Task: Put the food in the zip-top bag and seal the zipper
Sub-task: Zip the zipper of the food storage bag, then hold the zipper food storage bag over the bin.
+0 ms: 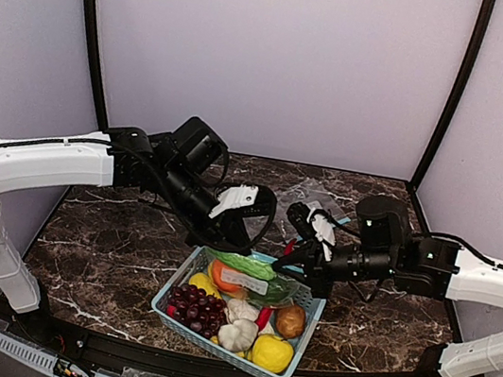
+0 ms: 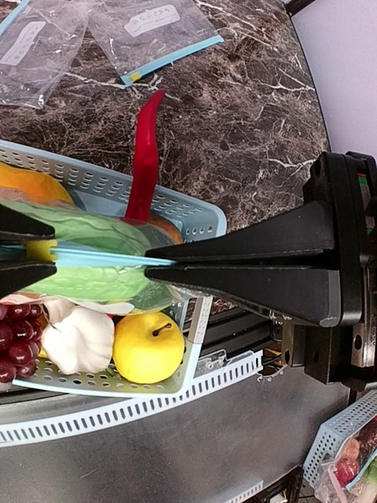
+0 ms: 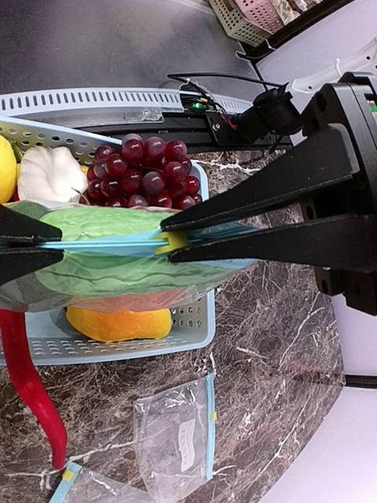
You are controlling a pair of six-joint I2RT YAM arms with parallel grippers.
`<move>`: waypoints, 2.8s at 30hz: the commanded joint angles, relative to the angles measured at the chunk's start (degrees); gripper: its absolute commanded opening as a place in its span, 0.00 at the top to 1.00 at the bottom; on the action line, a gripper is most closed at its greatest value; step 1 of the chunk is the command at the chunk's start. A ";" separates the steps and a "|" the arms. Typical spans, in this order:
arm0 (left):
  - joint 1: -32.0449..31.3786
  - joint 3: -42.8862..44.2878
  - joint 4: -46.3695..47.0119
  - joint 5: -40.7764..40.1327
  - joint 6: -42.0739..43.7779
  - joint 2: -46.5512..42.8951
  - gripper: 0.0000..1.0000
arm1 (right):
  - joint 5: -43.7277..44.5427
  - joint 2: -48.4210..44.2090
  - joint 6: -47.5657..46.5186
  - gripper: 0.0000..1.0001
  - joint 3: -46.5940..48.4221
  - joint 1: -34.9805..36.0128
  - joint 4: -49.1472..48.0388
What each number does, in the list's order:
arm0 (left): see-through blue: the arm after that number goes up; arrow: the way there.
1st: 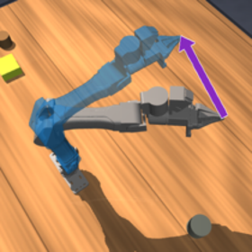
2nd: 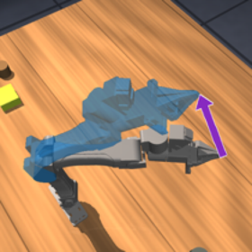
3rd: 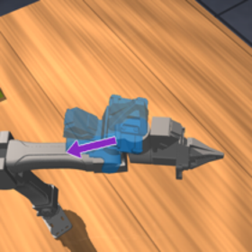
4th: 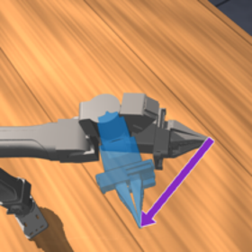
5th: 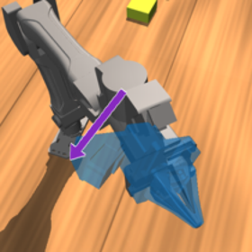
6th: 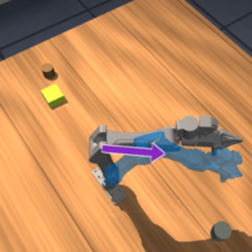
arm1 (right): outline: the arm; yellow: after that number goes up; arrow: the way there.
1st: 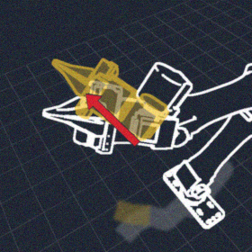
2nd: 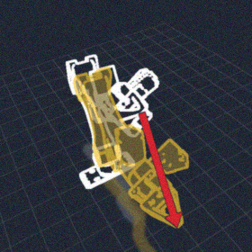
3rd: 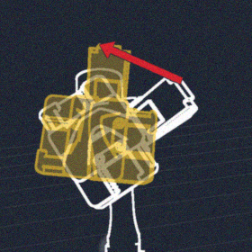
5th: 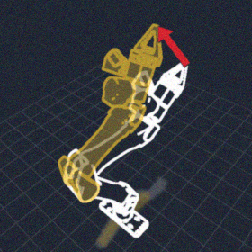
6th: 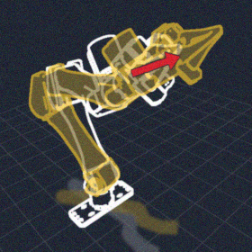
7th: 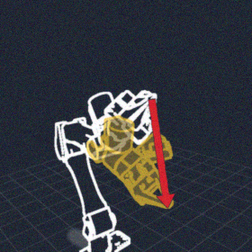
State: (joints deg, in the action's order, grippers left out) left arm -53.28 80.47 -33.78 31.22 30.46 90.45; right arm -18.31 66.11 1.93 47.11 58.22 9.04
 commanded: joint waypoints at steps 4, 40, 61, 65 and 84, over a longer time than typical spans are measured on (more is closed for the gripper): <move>3.75 -2.18 -9.54 -9.52 1.14 -1.90 1.00 | 2.28 -3.82 0.28 1.00 0.11 -0.18 10.01; -1.86 -4.83 -6.85 -0.56 -0.46 1.45 0.99 | -5.37 3.19 7.47 0.66 -1.60 1.12 -5.70; -1.96 -4.45 -4.88 2.79 -2.00 1.06 0.99 | -2.46 10.57 6.93 0.62 1.11 2.10 -13.14; -1.98 -4.52 -4.25 3.19 -2.49 1.15 0.99 | -2.50 11.26 6.95 0.65 1.32 2.06 -13.35; -1.92 -4.77 -1.27 1.97 -5.17 1.15 0.99 | -0.08 14.16 8.35 0.63 -0.32 3.99 -17.67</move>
State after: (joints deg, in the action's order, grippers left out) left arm -54.94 76.64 -36.03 32.97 27.66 91.39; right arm -19.51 79.20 11.66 47.03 60.60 -6.68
